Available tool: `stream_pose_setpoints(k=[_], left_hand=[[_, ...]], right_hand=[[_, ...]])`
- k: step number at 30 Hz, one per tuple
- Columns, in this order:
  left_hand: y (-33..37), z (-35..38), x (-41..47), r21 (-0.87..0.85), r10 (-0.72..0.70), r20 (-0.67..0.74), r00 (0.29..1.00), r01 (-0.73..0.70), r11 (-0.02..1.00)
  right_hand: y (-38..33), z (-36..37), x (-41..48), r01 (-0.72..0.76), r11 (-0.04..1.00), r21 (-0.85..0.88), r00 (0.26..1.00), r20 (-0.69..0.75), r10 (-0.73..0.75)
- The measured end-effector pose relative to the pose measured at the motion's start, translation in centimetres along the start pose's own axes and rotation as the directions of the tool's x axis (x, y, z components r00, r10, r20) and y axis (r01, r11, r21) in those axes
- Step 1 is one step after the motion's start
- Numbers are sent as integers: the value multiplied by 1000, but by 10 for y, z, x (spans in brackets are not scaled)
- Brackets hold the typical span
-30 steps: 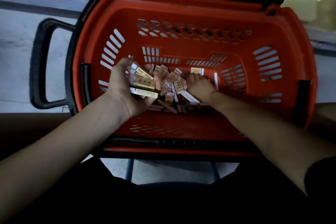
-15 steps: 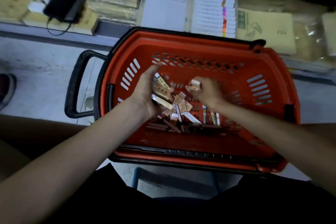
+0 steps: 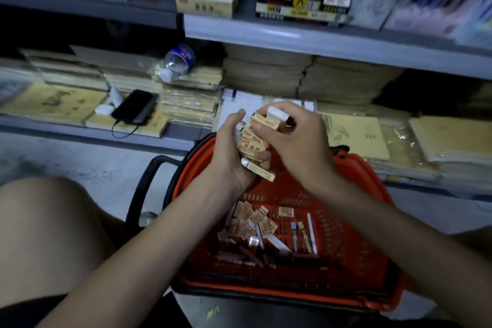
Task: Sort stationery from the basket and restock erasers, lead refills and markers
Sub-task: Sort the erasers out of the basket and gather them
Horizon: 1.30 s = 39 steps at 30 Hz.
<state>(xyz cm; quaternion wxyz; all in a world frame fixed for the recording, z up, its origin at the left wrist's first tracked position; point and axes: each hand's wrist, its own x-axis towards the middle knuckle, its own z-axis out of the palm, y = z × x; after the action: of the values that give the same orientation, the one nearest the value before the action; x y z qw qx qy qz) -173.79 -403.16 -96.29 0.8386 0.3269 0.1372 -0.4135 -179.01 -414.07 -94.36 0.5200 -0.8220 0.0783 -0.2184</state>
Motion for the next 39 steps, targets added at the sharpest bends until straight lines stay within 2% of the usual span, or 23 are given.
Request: stream_pose_setpoints(k=[3, 6, 8, 9, 11, 12, 13, 15, 17, 20, 22, 24, 26, 29, 31, 35, 39], left_hand=[[15, 13, -6, -43, 53, 35, 998, -52, 998], [35, 21, -11, -137, 136, 55, 989, -127, 982], [47, 24, -12, -171, 175, 39, 984, -166, 971], [53, 24, -12, -186, 182, 21, 983, -175, 967], [68, 26, -13, -214, 161, 12, 987, -155, 965], [76, 28, -16, -242, 147, 18, 989, -138, 960], [84, 29, -17, -279, 140, 14, 990, -130, 951], [99, 28, -18, -373, 136, -2, 991, -127, 919], [112, 25, -19, -433, 144, 4, 990, -128, 892], [128, 19, -18, -445, 176, 17, 984, -150, 883], [133, 16, -18, -449, 182, 34, 983, -147, 881], [136, 16, -20, -469, 176, 53, 983, -131, 873], [137, 19, -25, -474, 174, 27, 984, -141, 869], [145, 25, -32, -449, 192, -121, 974, -226, 864], [155, 28, -34, -448, 197, -171, 965, -255, 857], [183, 35, -27, -391, 227, -157, 961, -271, 879], [204, 28, -11, -293, 262, -95, 960, -279, 914]], right_hand=[[-16, 14, 8, -66, 995, 76, 998, -2, 66], [-27, 27, 20, 84, 988, -126, 996, 42, -80], [-37, 33, 28, 121, 983, -137, 990, 85, -110], [-43, 35, 32, 76, 995, -68, 993, 96, -69], [-61, 38, 38, -80, 981, 177, 993, 101, 63], [-69, 39, 41, -107, 952, 287, 993, 71, 90], [-75, 37, 43, -67, 943, 327, 998, 6, 69], [-80, 30, 46, 85, 964, 254, 994, -87, -65], [-82, 24, 43, 182, 971, 155, 982, 18, -187], [-80, 24, 38, 229, 971, -60, 945, 253, -208], [-75, 26, 41, 352, 909, -223, 922, 251, -295], [-75, 29, 47, 436, 856, -279, 894, 243, -377], [-80, 29, 52, 406, 888, -216, 907, 213, -363], [-91, 27, 61, 331, 936, -120, 939, 140, -314], [-99, 24, 73, 320, 935, -153, 947, 93, -308], [-110, 22, 123, 289, 936, -202, 956, 19, -292], [-106, 38, 196, 275, 869, -412, 957, 30, -289]])
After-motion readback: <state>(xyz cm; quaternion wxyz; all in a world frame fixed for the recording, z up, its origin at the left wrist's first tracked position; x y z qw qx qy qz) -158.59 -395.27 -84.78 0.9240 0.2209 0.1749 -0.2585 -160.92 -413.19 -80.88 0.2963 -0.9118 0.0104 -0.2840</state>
